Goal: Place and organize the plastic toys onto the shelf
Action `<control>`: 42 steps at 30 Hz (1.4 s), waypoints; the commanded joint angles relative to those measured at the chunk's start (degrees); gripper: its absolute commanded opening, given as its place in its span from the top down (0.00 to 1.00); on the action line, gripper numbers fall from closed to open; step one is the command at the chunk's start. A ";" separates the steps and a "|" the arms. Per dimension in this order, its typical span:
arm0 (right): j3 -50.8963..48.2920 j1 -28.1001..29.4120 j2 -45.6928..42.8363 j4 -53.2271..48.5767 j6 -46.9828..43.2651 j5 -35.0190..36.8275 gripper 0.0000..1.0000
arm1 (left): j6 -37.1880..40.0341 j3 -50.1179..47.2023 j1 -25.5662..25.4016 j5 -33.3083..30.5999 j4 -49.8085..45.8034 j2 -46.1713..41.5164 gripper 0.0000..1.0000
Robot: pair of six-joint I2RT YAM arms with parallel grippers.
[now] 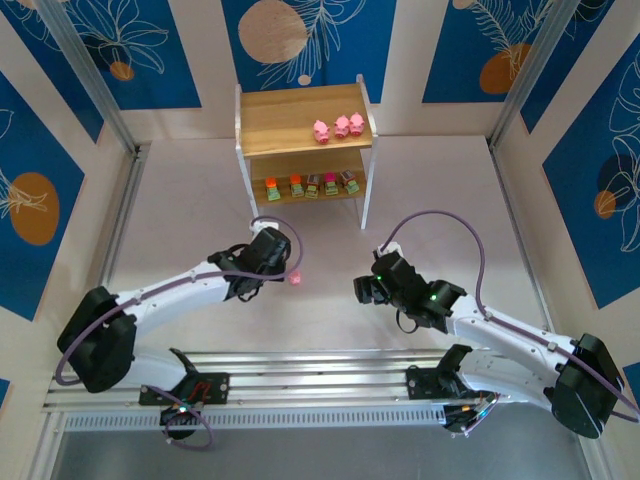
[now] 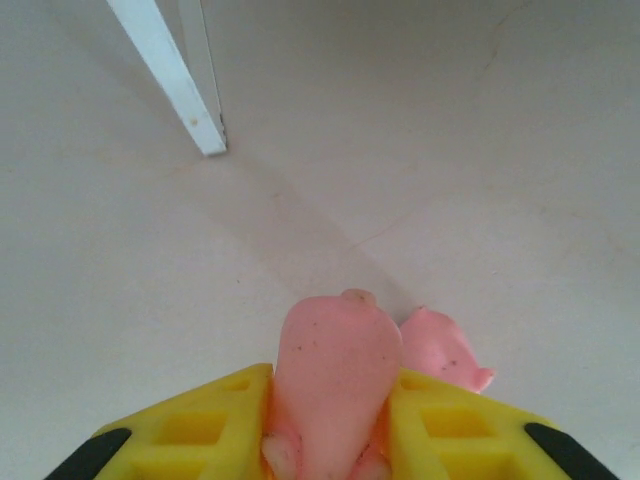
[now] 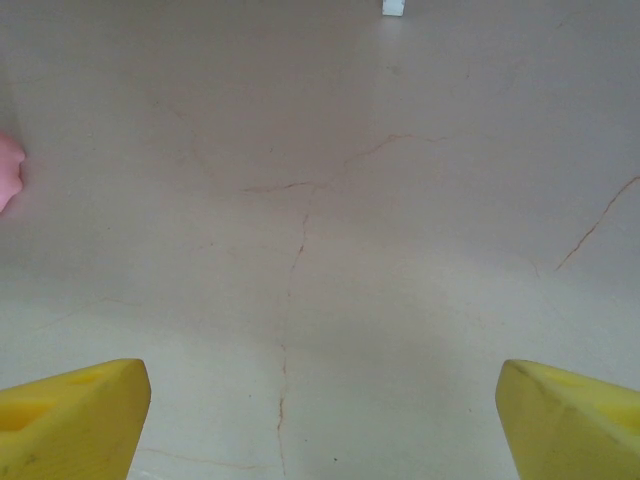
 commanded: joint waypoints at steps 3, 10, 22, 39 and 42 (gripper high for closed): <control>-0.64 0.50 -1.25 1.34 0.43 1.18 0.10 | 1.57 6.33 -1.83 -3.52 -7.00 -2.53 0.71; -0.82 0.63 -1.54 1.51 0.45 1.40 0.10 | 2.33 14.29 -4.48 -6.70 -11.89 -3.18 0.70; -1.02 1.12 -1.56 1.87 0.17 1.64 0.10 | 6.26 31.13 -4.95 -9.20 -19.61 -0.05 0.70; -1.25 2.02 -1.54 2.30 -0.09 2.34 0.10 | 12.39 56.56 -2.48 -9.87 -23.65 12.66 0.69; -1.25 2.11 -1.56 2.33 -0.04 2.48 0.10 | 13.19 61.13 -1.43 -9.27 -23.92 15.20 0.69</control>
